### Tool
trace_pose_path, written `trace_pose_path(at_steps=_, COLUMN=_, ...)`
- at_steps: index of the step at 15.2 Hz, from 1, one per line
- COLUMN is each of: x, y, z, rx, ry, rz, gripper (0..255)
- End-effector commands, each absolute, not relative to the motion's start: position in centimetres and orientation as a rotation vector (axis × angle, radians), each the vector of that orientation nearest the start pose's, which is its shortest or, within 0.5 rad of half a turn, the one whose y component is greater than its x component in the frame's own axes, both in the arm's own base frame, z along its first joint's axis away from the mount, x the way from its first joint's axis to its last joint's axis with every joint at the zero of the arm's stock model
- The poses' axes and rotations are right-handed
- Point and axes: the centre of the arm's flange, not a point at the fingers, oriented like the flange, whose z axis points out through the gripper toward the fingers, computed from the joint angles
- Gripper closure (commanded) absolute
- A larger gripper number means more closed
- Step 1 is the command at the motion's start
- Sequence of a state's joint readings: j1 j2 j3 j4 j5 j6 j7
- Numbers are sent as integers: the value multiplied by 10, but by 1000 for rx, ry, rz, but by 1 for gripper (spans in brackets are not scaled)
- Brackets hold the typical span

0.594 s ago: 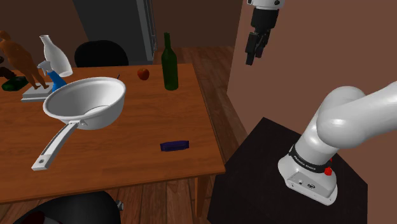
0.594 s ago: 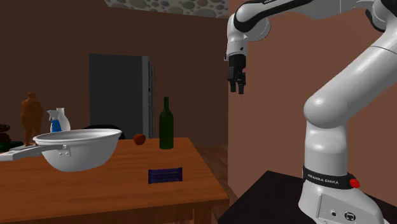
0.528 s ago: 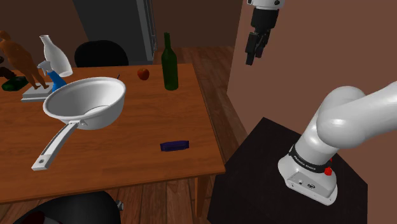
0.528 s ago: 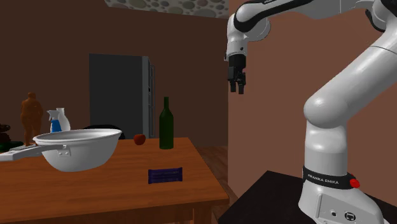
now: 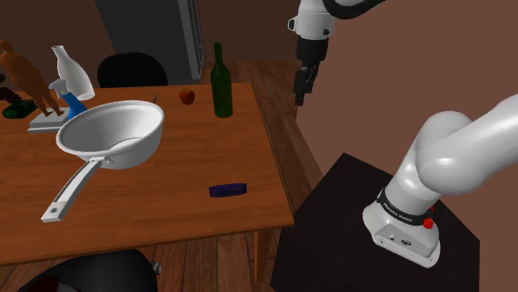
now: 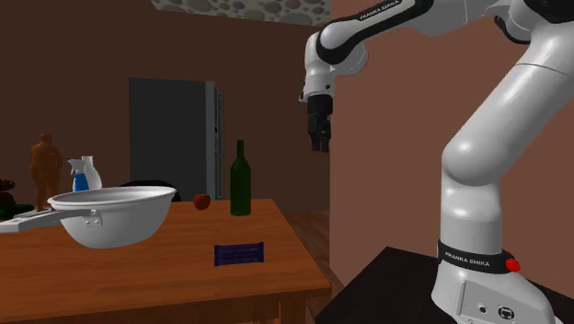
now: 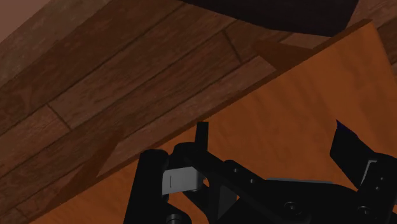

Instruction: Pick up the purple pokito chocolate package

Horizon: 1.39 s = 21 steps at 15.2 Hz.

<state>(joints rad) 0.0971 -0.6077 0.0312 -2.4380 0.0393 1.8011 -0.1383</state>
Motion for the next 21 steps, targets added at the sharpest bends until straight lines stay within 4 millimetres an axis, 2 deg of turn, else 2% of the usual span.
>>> trace_pose_path(at_steps=1, x=374, y=68, z=495, rx=-3087, ry=-469, rz=45, gripper=0)
trace_pose_path(at_steps=11, x=415, y=169, z=417, rx=-3016, ry=-845, rz=49, gripper=0)
trace_pose_path(at_steps=21, x=430, y=276, z=339, rx=-2899, ry=-1211, rz=52, gripper=0)
